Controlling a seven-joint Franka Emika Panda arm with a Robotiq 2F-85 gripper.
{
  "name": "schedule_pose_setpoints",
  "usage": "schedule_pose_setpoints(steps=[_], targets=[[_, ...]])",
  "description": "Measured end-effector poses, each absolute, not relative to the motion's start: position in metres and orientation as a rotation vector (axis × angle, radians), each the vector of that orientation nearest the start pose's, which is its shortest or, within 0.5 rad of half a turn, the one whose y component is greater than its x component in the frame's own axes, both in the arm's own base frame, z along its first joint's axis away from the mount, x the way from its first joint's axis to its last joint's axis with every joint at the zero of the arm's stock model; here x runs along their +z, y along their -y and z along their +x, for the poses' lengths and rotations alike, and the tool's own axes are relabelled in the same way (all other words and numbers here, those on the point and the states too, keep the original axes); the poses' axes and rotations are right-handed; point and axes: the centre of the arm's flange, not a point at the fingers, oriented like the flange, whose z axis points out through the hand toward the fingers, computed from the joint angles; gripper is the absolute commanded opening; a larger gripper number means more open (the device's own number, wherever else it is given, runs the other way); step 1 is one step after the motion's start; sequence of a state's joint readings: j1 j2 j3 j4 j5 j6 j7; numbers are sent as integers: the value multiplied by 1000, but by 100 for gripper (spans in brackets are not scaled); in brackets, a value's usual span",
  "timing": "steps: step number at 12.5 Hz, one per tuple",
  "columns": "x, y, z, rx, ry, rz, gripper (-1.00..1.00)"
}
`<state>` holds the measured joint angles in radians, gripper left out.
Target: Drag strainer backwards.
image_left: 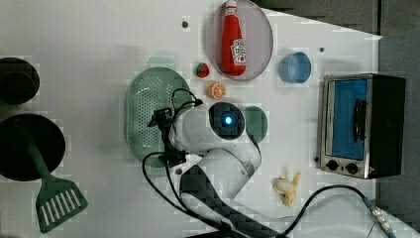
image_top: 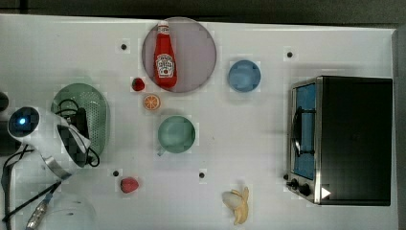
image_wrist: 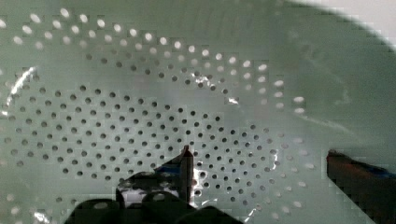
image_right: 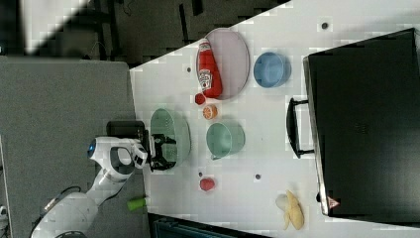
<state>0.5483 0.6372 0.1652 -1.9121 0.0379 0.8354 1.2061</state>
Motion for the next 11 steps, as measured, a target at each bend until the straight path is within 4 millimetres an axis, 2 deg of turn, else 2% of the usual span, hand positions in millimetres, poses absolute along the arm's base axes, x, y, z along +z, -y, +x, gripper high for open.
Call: schedule_pose_setpoints(steps=[3, 11], targets=[[153, -414, 442, 271, -1970, -2566, 100], [162, -427, 375, 294, -1906, -2662, 100]])
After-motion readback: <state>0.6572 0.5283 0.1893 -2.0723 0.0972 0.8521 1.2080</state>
